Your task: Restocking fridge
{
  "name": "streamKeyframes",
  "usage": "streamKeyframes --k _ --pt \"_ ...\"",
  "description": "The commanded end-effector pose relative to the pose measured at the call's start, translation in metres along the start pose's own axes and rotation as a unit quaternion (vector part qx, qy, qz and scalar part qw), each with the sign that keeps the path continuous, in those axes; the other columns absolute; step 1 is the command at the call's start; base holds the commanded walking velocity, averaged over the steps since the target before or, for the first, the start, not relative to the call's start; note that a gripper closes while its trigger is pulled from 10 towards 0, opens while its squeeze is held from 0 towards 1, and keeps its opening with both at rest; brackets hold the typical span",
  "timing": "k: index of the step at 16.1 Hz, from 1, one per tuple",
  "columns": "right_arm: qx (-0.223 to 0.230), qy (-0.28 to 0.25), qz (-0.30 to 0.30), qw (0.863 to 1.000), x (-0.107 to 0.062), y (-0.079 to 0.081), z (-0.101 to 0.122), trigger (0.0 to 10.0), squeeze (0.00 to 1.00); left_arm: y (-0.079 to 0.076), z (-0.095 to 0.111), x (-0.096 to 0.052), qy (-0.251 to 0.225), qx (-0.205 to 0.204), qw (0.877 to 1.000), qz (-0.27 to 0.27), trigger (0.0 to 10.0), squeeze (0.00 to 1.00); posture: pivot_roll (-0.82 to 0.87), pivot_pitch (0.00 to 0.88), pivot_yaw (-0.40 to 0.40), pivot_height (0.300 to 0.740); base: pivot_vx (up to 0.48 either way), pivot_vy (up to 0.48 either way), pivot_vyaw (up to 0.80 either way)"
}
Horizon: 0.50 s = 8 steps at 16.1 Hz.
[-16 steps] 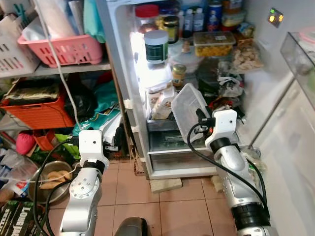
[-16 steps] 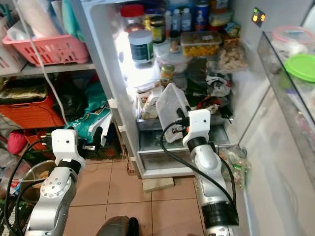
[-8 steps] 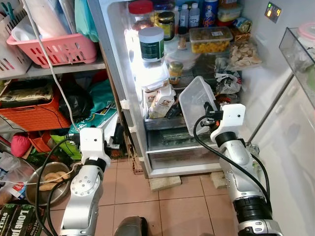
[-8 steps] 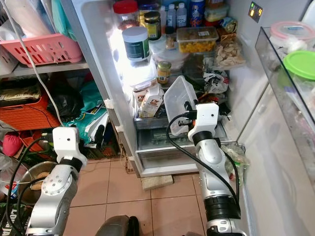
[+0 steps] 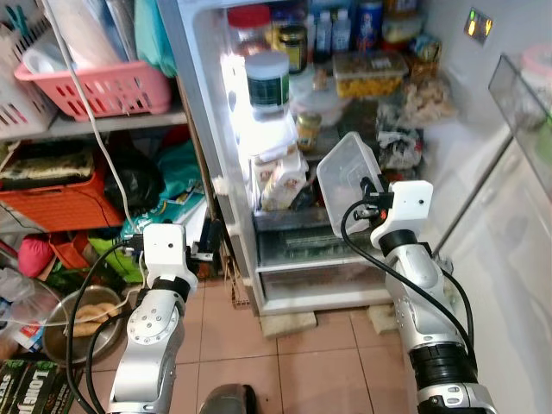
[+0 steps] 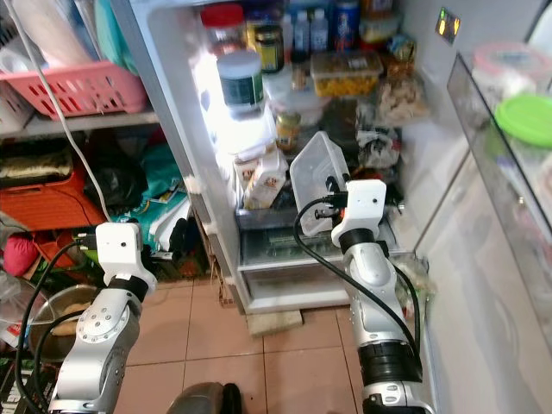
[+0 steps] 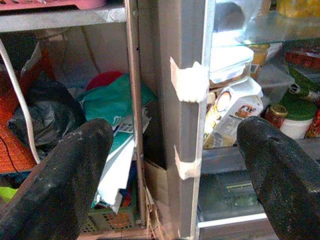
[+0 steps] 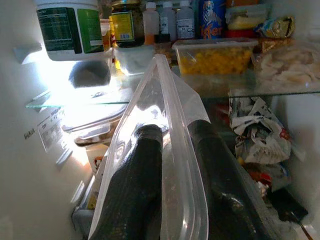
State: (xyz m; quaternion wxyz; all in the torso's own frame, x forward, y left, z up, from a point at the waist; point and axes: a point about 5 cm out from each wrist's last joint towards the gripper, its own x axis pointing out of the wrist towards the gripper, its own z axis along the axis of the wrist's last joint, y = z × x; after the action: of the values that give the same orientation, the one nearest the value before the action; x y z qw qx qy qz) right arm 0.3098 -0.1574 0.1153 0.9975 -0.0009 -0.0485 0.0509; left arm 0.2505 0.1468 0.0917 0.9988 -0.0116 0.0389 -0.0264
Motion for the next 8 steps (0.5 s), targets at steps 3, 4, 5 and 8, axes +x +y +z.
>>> streamKeyframes --k 3,4,5,8 --pt "0.006 -0.007 0.005 1.0 0.0036 0.0017 0.0034 10.0 0.0 0.0016 0.0008 0.0015 -0.001 -0.001 1.0 0.001 10.0 0.0 0.1 0.022 0.051 0.74 0.274 0.0 0.0" --pt "0.005 -0.007 0.005 1.0 0.0041 0.0016 0.0036 10.0 0.0 0.0011 0.0005 0.0017 -0.001 -0.002 1.0 0.001 10.0 0.0 0.1 0.02 0.049 0.74 0.274 0.0 0.0" --pt "0.005 -0.008 0.005 1.0 0.0051 0.0014 0.0043 10.0 0.0 0.0005 0.0005 0.0021 -0.001 -0.003 1.0 0.001 10.0 0.0 0.1 0.02 0.047 0.74 0.277 0.0 0.0" --pt "0.009 -0.012 0.005 1.0 0.0072 -0.0013 0.0073 10.0 0.0 0.0 0.0005 0.0028 -0.001 -0.005 1.0 0.003 10.0 0.0 0.09 0.022 0.046 0.74 0.266 0.0 0.0"
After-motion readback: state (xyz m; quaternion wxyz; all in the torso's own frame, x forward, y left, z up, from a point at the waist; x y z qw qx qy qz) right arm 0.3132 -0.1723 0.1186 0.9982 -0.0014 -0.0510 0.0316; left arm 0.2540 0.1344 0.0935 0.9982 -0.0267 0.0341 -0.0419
